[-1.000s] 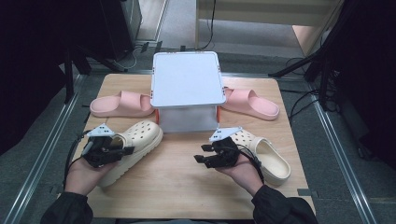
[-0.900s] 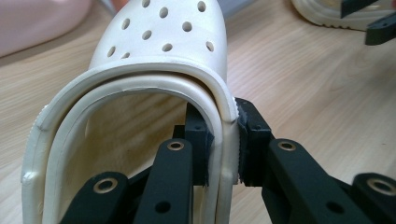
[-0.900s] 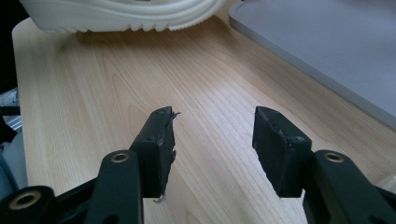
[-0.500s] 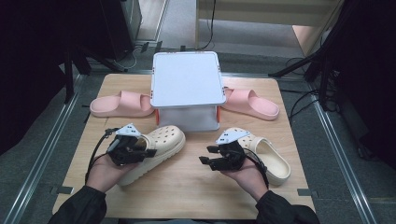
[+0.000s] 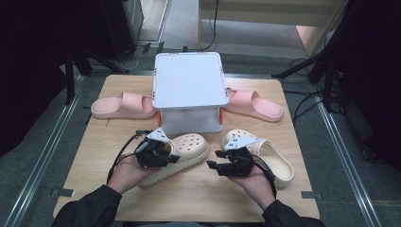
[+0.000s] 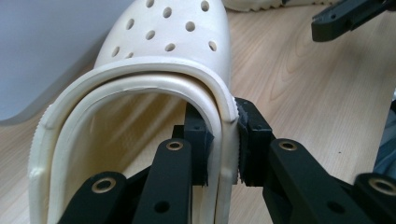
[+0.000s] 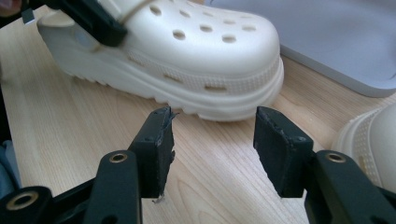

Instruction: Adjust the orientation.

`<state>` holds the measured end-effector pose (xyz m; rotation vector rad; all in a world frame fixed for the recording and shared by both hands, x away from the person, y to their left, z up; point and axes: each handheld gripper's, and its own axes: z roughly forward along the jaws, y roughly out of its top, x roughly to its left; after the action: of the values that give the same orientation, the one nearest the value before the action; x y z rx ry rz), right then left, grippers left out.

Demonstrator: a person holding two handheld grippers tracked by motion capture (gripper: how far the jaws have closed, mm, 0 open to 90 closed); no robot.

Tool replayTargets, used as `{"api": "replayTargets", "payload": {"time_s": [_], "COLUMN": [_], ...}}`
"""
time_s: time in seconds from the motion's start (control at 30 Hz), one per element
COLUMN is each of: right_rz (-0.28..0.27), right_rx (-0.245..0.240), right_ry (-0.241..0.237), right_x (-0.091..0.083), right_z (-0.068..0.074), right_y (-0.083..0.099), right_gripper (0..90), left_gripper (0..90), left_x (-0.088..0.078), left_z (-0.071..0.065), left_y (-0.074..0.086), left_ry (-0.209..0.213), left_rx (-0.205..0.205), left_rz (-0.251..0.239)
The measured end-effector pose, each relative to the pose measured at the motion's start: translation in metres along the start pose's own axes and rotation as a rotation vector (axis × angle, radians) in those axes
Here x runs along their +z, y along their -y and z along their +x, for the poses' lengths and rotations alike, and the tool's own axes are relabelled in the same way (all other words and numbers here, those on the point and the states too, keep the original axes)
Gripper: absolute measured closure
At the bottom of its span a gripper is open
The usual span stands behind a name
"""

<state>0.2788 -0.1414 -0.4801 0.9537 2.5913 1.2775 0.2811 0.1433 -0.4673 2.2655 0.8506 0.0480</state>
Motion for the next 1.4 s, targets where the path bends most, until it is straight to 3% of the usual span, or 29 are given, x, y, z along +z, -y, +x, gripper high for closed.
{"api": "replayTargets", "payload": {"time_s": [0.07, 0.23, 0.27, 0.33, 0.57, 0.7, 0.8, 0.87, 0.93, 1.07, 1.13, 1.27, 1.4], "right_rz": [0.000, -0.002, -0.001, -0.001, -0.013, -0.019, -0.020, -0.022, -0.017, -0.012, -0.016, 0.011, 0.052], "right_rx": [0.010, 0.015, 0.014, 0.018, 0.015, 0.028, 0.025, 0.025, 0.035, 0.070, 0.075, 0.061, 0.019], "right_ry": [0.004, -0.003, -0.007, -0.013, -0.007, 0.007, 0.011, 0.007, -0.009, -0.029, -0.043, -0.061, -0.029], "right_x": [-0.001, 0.000, 0.000, 0.001, 0.001, 0.004, 0.007, 0.009, 0.011, 0.019, 0.026, 0.043, 0.055], "right_z": [0.001, 0.001, 0.001, 0.002, 0.002, -0.001, 0.000, 0.002, 0.003, 0.007, 0.010, 0.020, 0.027], "right_y": [0.001, 0.001, 0.001, 0.001, -0.001, -0.002, -0.003, -0.004, -0.005, -0.007, -0.006, -0.005, -0.002], "right_gripper": [48.4, 49.6, 49.7, 50.0, 50.5, 50.8, 53.3, 56.0, 60.4, 78.7, 89.0, 90.0, 90.0], "left_gripper": [76.7, 73.5, 70.5, 56.1, 51.8, 56.3, 69.5, 75.8, 79.2, 82.7, 84.2, 86.2, 88.3], "left_x": [0.004, 0.007, 0.006, 0.007, -0.019, -0.037, -0.048, -0.051, -0.048, -0.038, -0.035, -0.028, -0.021], "left_z": [-0.001, -0.002, -0.002, 0.000, 0.004, 0.010, 0.019, 0.030, 0.043, 0.065, 0.069, 0.071, 0.072], "left_y": [-0.001, 0.000, 0.000, 0.000, 0.001, 0.005, 0.009, 0.011, 0.015, 0.022, 0.023, 0.024, 0.027], "left_ry": [0.026, 0.037, 0.039, 0.031, 0.042, 0.033, -0.005, -0.017, -0.026, 0.017, -0.006, -0.017, 0.006], "left_rx": [0.005, 0.013, 0.012, -0.007, -0.010, -0.010, -0.005, -0.030, -0.069, -0.153, -0.144, -0.135, -0.181], "left_rz": [0.007, 0.010, 0.008, 0.034, -0.003, -0.036, -0.070, -0.079, -0.082, -0.083, -0.070, -0.043, -0.042]}}
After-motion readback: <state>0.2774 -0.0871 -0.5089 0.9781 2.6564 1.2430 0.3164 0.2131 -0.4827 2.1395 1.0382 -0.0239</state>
